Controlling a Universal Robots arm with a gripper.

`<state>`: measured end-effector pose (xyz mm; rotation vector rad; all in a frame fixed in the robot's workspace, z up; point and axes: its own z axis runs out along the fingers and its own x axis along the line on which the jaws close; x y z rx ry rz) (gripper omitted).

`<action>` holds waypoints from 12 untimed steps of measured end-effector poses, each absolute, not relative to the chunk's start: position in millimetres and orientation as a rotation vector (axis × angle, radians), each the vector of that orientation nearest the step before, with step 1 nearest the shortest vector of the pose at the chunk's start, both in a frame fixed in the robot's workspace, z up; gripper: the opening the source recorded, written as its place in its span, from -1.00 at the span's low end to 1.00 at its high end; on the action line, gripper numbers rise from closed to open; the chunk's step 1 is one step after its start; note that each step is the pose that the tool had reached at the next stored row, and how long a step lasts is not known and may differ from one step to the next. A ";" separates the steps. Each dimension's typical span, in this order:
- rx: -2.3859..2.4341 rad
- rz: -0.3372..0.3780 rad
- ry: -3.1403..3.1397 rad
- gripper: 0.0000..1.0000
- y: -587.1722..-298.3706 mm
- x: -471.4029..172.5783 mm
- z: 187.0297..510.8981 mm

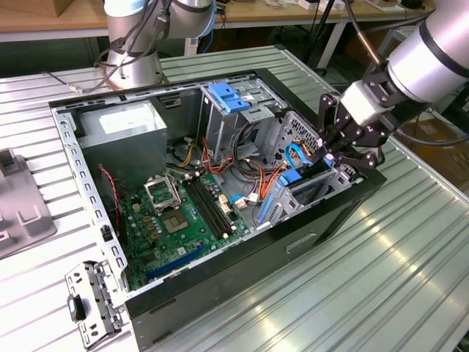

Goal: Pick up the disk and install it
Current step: 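Insert the second disk wire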

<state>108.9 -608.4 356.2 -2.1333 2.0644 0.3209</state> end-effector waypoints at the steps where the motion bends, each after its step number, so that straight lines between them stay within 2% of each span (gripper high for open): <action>1: -2.133 0.321 2.064 -0.79 -608.4 110.2 357.1; 12: -2.131 0.328 2.063 -0.79 -608.4 125.4 367.6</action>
